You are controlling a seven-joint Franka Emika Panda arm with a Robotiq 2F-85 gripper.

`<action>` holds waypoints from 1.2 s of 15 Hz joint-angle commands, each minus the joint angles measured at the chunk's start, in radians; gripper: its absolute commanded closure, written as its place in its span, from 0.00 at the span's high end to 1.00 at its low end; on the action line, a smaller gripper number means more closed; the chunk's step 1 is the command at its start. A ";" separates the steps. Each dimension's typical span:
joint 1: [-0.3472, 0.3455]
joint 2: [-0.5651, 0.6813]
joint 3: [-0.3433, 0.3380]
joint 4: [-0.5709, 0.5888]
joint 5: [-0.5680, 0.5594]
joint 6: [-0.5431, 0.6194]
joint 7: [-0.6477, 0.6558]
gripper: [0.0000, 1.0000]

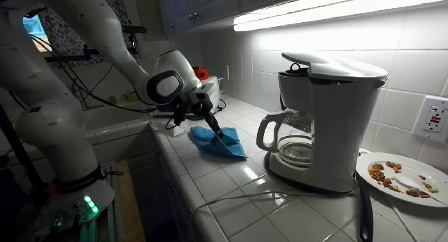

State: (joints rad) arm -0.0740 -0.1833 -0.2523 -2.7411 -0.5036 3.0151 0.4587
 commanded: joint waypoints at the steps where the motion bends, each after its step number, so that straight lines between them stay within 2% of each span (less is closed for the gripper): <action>1: 0.066 -0.098 -0.034 -0.013 0.054 -0.063 -0.044 0.05; 3: 0.143 -0.112 -0.075 -0.010 0.092 -0.078 -0.079 0.04; 6: 0.316 -0.122 -0.188 -0.007 0.181 -0.084 -0.209 0.04; 9: 0.443 -0.144 -0.288 -0.007 0.224 -0.103 -0.308 0.04; 12: 0.520 -0.192 -0.364 -0.011 0.226 -0.163 -0.367 0.04; 15: 0.584 -0.270 -0.431 -0.014 0.232 -0.311 -0.439 0.05; 18: 0.589 -0.350 -0.451 -0.014 0.203 -0.446 -0.472 0.05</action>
State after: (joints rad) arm 0.4983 -0.4175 -0.6756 -2.7412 -0.3131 2.6926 0.0486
